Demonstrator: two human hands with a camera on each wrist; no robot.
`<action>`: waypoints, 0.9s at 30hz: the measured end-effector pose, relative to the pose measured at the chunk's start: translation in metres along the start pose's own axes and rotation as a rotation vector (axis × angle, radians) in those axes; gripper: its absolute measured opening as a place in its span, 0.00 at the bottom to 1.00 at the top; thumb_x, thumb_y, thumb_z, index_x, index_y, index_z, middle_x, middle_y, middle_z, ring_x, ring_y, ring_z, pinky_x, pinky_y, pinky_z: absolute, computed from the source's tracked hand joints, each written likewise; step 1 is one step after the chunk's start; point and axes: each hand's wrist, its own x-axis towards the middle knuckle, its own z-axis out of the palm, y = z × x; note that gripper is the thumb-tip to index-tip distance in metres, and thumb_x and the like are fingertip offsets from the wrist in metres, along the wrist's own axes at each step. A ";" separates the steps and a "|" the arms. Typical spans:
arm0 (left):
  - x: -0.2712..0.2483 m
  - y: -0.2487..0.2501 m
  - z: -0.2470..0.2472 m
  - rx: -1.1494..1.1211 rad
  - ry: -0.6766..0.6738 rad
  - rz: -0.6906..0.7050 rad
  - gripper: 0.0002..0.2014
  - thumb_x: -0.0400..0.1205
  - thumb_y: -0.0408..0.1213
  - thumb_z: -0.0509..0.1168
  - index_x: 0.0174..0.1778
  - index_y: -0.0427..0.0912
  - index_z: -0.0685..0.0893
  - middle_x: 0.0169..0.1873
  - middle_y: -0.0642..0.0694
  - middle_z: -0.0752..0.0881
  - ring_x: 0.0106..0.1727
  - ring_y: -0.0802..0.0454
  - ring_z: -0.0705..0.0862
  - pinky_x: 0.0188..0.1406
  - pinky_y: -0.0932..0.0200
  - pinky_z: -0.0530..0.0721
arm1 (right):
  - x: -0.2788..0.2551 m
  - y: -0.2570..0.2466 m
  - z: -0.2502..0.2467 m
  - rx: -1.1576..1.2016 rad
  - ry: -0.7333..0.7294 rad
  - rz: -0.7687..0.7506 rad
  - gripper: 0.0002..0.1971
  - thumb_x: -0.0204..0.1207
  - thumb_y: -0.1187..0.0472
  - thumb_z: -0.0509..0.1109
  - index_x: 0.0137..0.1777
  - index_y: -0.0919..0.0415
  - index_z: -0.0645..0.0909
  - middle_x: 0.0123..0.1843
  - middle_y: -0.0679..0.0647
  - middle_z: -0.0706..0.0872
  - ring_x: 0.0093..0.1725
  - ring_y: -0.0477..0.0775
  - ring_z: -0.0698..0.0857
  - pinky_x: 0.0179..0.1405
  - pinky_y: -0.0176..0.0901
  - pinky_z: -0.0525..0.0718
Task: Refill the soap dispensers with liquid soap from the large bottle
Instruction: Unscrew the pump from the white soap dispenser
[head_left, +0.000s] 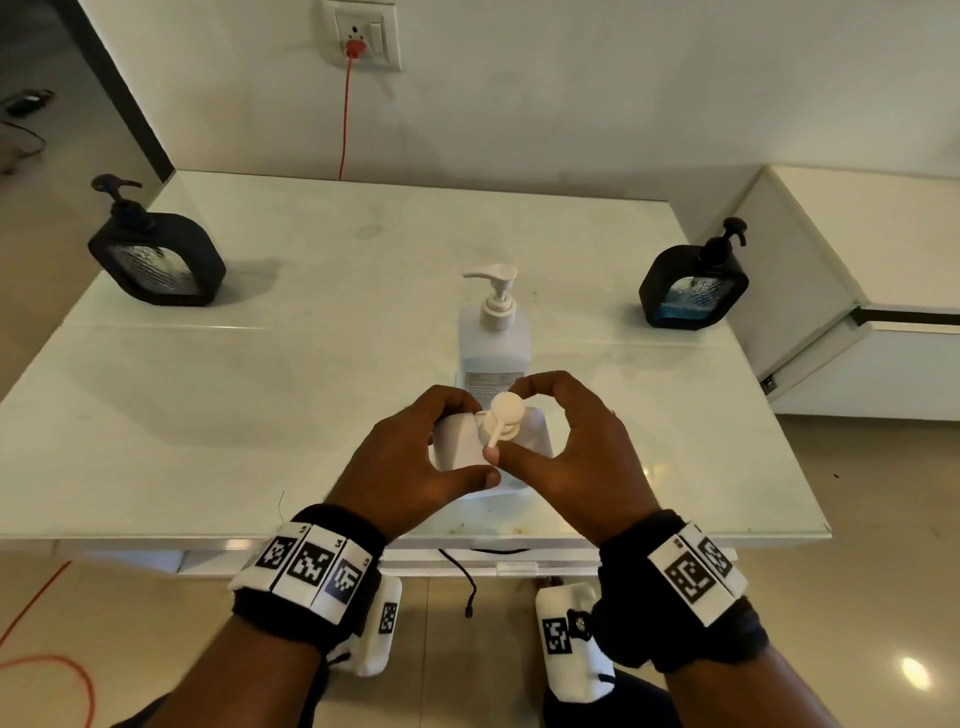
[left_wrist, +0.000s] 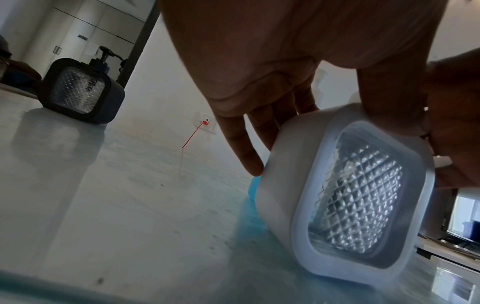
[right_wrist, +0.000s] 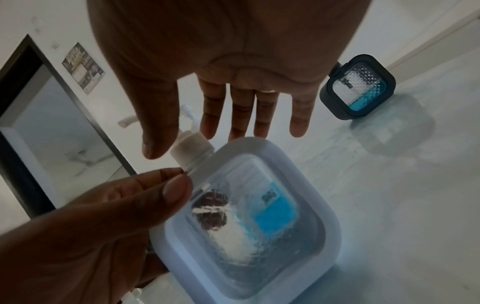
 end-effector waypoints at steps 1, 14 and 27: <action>0.000 0.000 0.000 0.008 0.000 0.001 0.33 0.68 0.62 0.83 0.63 0.63 0.73 0.59 0.62 0.84 0.58 0.58 0.85 0.58 0.59 0.88 | 0.000 -0.001 0.002 -0.017 0.011 -0.003 0.23 0.65 0.47 0.83 0.55 0.38 0.75 0.55 0.32 0.81 0.59 0.40 0.78 0.57 0.34 0.72; 0.001 -0.001 0.002 0.003 -0.006 -0.009 0.31 0.72 0.54 0.83 0.64 0.63 0.73 0.60 0.62 0.84 0.59 0.58 0.85 0.61 0.55 0.89 | 0.002 0.001 0.004 -0.042 0.001 0.014 0.22 0.67 0.50 0.83 0.55 0.39 0.74 0.53 0.31 0.78 0.54 0.35 0.77 0.53 0.21 0.67; 0.001 -0.002 0.001 0.001 -0.011 0.003 0.32 0.67 0.65 0.80 0.63 0.66 0.72 0.56 0.70 0.82 0.58 0.65 0.84 0.58 0.62 0.88 | 0.003 0.000 0.002 0.005 0.027 0.016 0.20 0.66 0.50 0.84 0.51 0.35 0.76 0.53 0.33 0.82 0.56 0.36 0.78 0.54 0.26 0.71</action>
